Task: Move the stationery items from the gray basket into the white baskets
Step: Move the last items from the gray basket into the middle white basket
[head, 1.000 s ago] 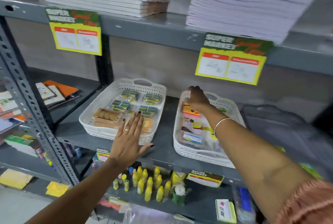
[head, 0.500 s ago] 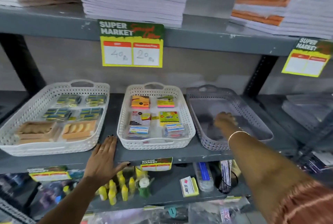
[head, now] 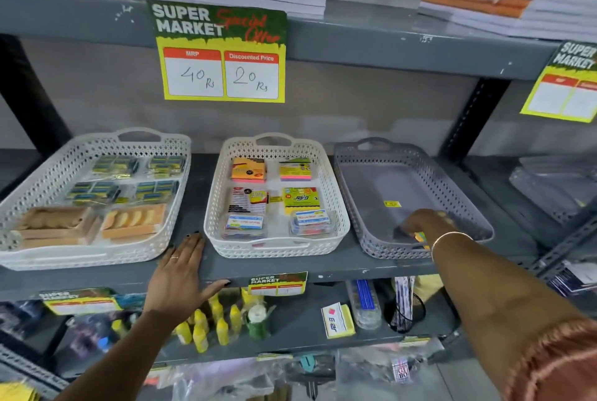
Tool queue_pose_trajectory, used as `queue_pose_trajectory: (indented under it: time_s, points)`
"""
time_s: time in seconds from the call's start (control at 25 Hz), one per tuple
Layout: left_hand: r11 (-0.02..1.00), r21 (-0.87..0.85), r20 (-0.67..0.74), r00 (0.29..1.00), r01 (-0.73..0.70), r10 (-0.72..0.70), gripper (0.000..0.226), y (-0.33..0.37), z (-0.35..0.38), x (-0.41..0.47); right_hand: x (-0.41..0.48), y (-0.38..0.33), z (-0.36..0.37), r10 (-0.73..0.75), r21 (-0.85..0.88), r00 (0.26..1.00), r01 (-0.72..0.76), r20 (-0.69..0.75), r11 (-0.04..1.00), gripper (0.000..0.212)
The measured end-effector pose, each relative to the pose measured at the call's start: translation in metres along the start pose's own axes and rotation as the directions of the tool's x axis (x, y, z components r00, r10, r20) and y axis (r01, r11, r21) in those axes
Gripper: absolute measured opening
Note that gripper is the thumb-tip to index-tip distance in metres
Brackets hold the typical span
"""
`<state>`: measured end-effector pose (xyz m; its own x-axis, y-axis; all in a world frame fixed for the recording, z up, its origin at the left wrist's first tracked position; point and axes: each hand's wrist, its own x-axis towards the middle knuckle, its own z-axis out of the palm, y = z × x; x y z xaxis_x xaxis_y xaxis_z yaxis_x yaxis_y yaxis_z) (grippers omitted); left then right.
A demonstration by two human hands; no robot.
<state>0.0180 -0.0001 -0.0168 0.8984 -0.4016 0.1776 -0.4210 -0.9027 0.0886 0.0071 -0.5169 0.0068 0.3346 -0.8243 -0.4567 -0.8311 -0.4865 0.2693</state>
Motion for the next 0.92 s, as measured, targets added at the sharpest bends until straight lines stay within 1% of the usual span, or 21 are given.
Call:
queue_pose_trajectory:
  time_s: [0.04, 0.08, 0.12, 0.16, 0.24, 0.28, 0.32, 0.36, 0.4, 0.44, 0.48, 0.52, 0.56, 0.6, 0.68, 0.76, 0.84, 0.92]
  points:
    - [1.000, 0.004, 0.001, 1.000, 0.004, -0.004, 0.104, 0.000, 0.000, 0.000, -0.021, 0.004, -0.005, -0.006, 0.019, 0.999, 0.007, -0.046, 1.000, 0.124]
    - [1.000, 0.009, 0.001, 1.000, 0.008, -0.008, 0.104, 0.001, -0.001, 0.000, -0.034, 0.006, -0.011, -0.044, -0.029, 0.998, 0.042, -0.046, 0.999, 0.094]
    - [1.000, 0.014, 0.003, 1.000, 0.013, -0.013, 0.104, 0.001, -0.001, 0.000, -0.065, 0.010, -0.019, -0.090, -0.006, 0.995, 0.090, -0.037, 0.996, 0.070]
    - [1.000, 0.017, 0.006, 1.000, 0.016, -0.016, 0.104, 0.002, -0.001, 0.000, -0.075, 0.012, -0.022, -0.104, 0.008, 0.993, 0.105, -0.059, 0.994, 0.063]
    - [1.000, 0.020, 0.014, 1.000, 0.018, -0.018, 0.104, 0.001, -0.001, 0.000, -0.090, 0.013, -0.021, -0.107, 0.015, 0.994, 0.107, -0.031, 0.994, 0.077]
    - [1.000, 0.025, 0.019, 1.000, 0.018, -0.019, 0.104, 0.001, -0.002, -0.001, -0.081, 0.009, -0.018, -0.116, 0.115, 0.992, 0.120, -0.042, 0.986, 0.088]
    - [0.999, 0.031, 0.023, 1.000, 0.020, -0.021, 0.105, 0.001, -0.002, -0.001, -0.090, 0.007, -0.018, -0.116, 0.156, 0.989, 0.129, -0.091, 0.979, 0.098]
    - [0.999, 0.035, 0.024, 0.999, 0.023, -0.024, 0.105, 0.002, -0.003, -0.001, -0.100, 0.001, -0.020, -0.098, 0.186, 0.984, 0.125, -0.146, 0.975, 0.102]
    - [0.999, 0.035, 0.025, 0.999, 0.026, -0.027, 0.106, 0.002, -0.003, -0.001, -0.115, -0.006, -0.025, -0.071, 0.229, 0.972, 0.123, -0.223, 0.966, 0.102]
    - [0.999, 0.034, 0.028, 0.999, 0.028, -0.029, 0.106, 0.002, -0.004, -0.001, -0.120, -0.015, -0.032, -0.063, 0.285, 0.953, 0.151, -0.295, 0.947, 0.099]
    - [0.999, 0.031, 0.030, 0.999, 0.028, -0.029, 0.106, 0.003, -0.004, -0.001, -0.125, -0.026, -0.043, -0.085, 0.331, 0.928, 0.213, -0.362, 0.919, 0.097]
    - [0.999, 0.028, 0.032, 0.999, 0.028, -0.029, 0.106, 0.003, -0.004, -0.001, -0.140, -0.038, -0.056, -0.126, 0.338, 0.899, 0.283, -0.420, 0.898, 0.096]
    - [0.999, 0.028, 0.033, 0.999, 0.027, -0.028, 0.106, 0.003, -0.004, -0.001, -0.146, -0.052, -0.063, -0.190, 0.347, 0.864, 0.376, -0.466, 0.859, 0.094]
    - [0.999, 0.028, 0.035, 0.999, 0.026, -0.027, 0.106, 0.003, -0.005, -0.001, -0.152, -0.067, -0.071, -0.276, 0.340, 0.809, 0.491, -0.518, 0.802, 0.089]
    - [0.999, 0.028, 0.036, 0.999, 0.022, -0.023, 0.106, 0.003, -0.006, -0.002, -0.172, -0.094, -0.079, -0.467, 0.244, 0.679, 0.679, -0.567, 0.692, 0.075]
    - [0.999, 0.030, 0.041, 0.999, 0.021, -0.022, 0.105, 0.003, -0.006, -0.002, -0.190, -0.118, -0.078, -0.638, 0.078, 0.558, 0.782, -0.530, 0.619, 0.066]
    - [0.999, 0.033, 0.043, 0.999, 0.022, -0.024, 0.104, 0.002, -0.006, -0.002, -0.200, -0.138, -0.070, -0.759, -0.085, 0.491, 0.814, -0.427, 0.575, 0.072]
    - [0.999, 0.036, 0.054, 0.998, 0.019, -0.021, 0.103, 0.002, -0.006, -0.002, -0.194, -0.154, -0.060, -0.809, -0.178, 0.500, 0.805, -0.308, 0.566, 0.076]
